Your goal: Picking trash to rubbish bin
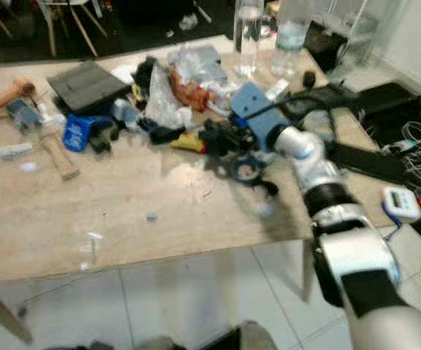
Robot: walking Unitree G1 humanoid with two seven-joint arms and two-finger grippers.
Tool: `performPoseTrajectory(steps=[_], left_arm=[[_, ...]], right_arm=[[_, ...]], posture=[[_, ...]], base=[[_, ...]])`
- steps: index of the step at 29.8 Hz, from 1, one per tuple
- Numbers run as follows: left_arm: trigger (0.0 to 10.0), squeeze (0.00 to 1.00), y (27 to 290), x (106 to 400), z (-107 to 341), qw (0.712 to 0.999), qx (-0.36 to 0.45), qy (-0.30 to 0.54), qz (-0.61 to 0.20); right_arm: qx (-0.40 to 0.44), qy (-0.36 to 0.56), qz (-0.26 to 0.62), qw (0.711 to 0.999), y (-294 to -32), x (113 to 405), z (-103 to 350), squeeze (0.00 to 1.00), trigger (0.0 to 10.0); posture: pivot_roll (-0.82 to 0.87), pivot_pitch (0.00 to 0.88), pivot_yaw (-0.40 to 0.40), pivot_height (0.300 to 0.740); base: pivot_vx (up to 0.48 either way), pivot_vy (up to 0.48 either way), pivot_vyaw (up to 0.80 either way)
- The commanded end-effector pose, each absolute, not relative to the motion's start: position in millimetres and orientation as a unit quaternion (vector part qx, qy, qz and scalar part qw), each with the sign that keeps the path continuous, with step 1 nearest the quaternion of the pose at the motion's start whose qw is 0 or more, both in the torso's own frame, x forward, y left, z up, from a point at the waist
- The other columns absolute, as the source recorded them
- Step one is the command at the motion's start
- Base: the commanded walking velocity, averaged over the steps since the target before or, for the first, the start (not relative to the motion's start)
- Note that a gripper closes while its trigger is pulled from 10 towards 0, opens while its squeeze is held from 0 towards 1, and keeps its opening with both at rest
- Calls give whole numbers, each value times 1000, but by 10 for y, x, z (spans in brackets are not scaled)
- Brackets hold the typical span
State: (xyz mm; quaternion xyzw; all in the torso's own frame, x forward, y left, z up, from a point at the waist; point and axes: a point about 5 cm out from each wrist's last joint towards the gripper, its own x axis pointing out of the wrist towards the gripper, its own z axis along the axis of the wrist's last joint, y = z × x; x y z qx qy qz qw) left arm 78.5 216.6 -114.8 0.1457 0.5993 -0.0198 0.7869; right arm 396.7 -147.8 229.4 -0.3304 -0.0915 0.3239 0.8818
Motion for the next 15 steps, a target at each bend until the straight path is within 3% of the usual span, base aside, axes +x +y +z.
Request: performPoseTrajectory(steps=[1, 15], left_arm=[[10000, 0, 2155, 671, -1171, 775, 146, 614, -23], [10000, 0, 2067, 644, -1190, 774, 149, 614, -37]], right_arm=[[-341, -73, 351, 869, -1453, 3934, 2186, 0, 10000], [-341, -13, 464, 818, -1506, 3791, 2056, 0, 10000]], posture=[[59, 114, -10, 740], [49, 105, -14, 740]], base=[[0, 0, 0], [0, 0, 0]])
